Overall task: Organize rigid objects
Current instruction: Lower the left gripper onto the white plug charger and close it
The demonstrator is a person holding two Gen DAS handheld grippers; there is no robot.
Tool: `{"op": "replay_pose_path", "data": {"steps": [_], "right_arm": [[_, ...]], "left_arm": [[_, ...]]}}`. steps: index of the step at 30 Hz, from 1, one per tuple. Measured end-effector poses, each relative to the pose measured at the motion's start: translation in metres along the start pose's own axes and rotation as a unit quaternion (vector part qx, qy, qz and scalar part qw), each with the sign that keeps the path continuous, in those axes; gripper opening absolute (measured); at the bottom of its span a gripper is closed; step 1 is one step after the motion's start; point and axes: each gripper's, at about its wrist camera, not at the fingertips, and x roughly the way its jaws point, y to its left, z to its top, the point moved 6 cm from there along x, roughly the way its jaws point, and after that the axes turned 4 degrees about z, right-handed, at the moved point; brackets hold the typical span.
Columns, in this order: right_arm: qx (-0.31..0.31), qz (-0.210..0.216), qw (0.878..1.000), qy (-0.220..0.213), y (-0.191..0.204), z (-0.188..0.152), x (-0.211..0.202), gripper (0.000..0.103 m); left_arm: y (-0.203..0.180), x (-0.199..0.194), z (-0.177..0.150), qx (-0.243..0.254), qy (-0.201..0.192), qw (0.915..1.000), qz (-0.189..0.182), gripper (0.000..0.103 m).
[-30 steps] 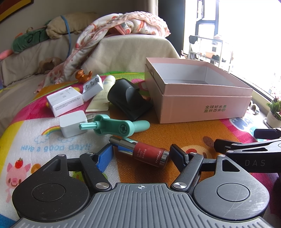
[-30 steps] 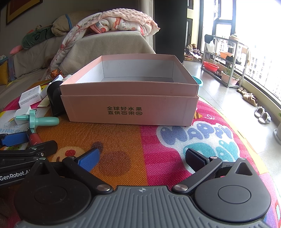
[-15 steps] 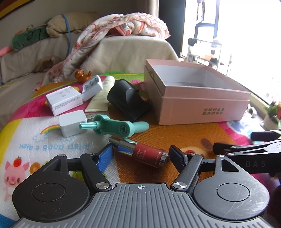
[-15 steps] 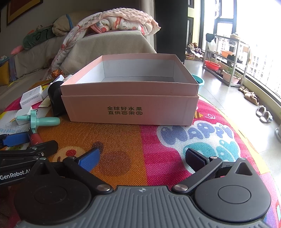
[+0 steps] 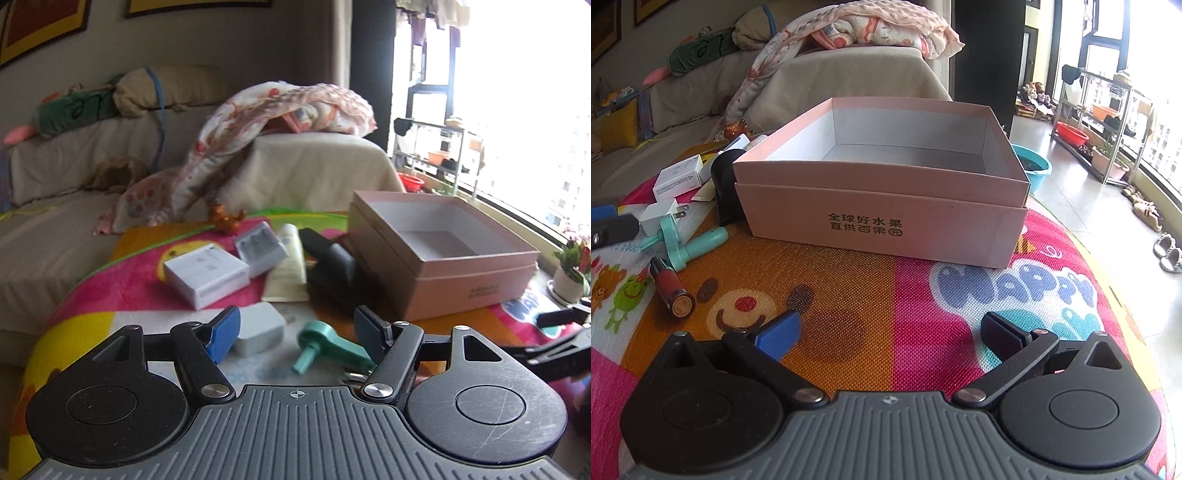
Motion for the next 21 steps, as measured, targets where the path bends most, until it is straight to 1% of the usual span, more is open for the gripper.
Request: {"op": "replay_pose_path", "data": {"steps": [2,3,6,8,9,11,13,14,16,18,19,21], "right_arm": [[-0.001,0.0,1.0,0.0,0.0,0.0,0.0,0.103],[-0.002,-0.001,1.0,0.0,0.0,0.0,-0.001,0.103],[-0.002,-0.001,1.0,0.0,0.0,0.001,0.0,0.103],[-0.003,-0.001,1.0,0.001,0.0,0.001,0.0,0.103],[-0.002,-0.001,1.0,0.0,0.0,0.0,0.0,0.103],[-0.001,0.0,1.0,-0.001,0.0,0.0,0.0,0.103],[0.0,0.004,1.0,-0.002,-0.001,0.0,-0.001,0.103],[0.0,0.004,1.0,-0.002,-0.001,0.0,-0.001,0.103],[-0.001,0.004,1.0,-0.001,-0.001,0.0,-0.001,0.103],[0.0,0.006,1.0,-0.001,-0.001,0.0,-0.001,0.103],[0.0,0.006,1.0,0.0,-0.001,0.0,-0.001,0.103],[-0.001,0.006,1.0,0.001,-0.001,0.0,-0.001,0.103]], "left_arm": [[0.017,0.015,0.006,-0.027,0.02,0.9994,0.005,0.073],[0.021,0.022,0.009,-0.034,0.027,0.9991,-0.002,0.073],[0.032,0.046,0.011,-0.037,0.053,0.9971,-0.04,0.073],[0.038,0.062,0.009,-0.043,0.08,0.9942,-0.057,0.073],[0.041,0.066,0.007,-0.052,0.088,0.9925,-0.068,0.073],[0.039,0.066,0.001,-0.062,0.103,0.9881,-0.096,0.073],[0.029,0.057,-0.005,-0.046,0.108,0.9852,-0.125,0.073],[0.021,0.051,-0.009,-0.029,0.115,0.9835,-0.136,0.073],[0.009,0.041,-0.017,0.001,0.121,0.9827,-0.14,0.072],[0.002,0.033,-0.022,0.013,0.116,0.9842,-0.134,0.072],[0.002,0.029,-0.021,0.013,0.109,0.9858,-0.127,0.072],[0.006,0.029,-0.016,0.017,0.09,0.9912,-0.096,0.072]]}}
